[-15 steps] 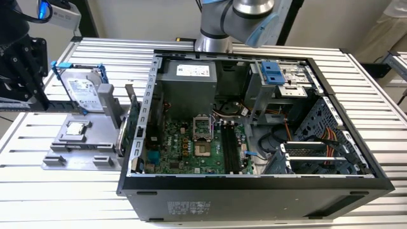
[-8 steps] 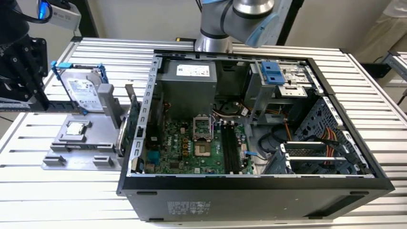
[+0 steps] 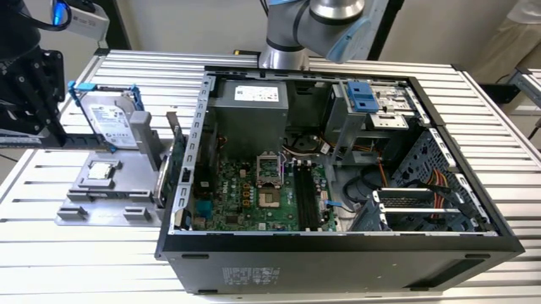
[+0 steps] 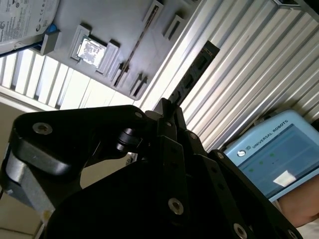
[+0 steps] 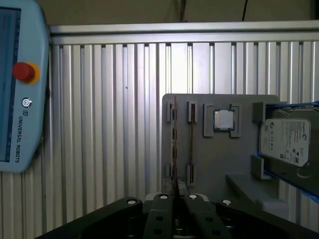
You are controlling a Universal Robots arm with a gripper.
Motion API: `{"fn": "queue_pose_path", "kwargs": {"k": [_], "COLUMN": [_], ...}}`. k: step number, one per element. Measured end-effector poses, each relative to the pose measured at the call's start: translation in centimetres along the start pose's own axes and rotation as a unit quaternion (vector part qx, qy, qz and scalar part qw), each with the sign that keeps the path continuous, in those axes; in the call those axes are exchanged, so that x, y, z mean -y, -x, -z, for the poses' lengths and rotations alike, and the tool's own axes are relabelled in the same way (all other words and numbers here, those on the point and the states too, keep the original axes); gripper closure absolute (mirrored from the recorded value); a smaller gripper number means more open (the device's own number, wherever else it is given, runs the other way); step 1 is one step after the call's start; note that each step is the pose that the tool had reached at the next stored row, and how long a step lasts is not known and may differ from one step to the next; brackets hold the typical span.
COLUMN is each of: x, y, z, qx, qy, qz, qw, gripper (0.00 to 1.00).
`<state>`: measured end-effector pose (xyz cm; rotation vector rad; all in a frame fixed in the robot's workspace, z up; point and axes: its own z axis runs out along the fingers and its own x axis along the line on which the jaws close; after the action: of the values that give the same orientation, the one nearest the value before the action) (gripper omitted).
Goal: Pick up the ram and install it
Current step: 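Pick up the ram and move it above insertion slot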
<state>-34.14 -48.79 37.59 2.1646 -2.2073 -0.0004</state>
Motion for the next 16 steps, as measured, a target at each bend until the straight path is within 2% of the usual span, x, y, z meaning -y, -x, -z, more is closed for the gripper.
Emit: {"fn": "queue_pose_path", "kwargs": {"k": [16], "x": [0.6], "y": [0.01], "z": [0.02], "qx": [0.0], "qy": [0.0], "qz": [0.0], "qw": [1.0], "gripper": [1.0]}}
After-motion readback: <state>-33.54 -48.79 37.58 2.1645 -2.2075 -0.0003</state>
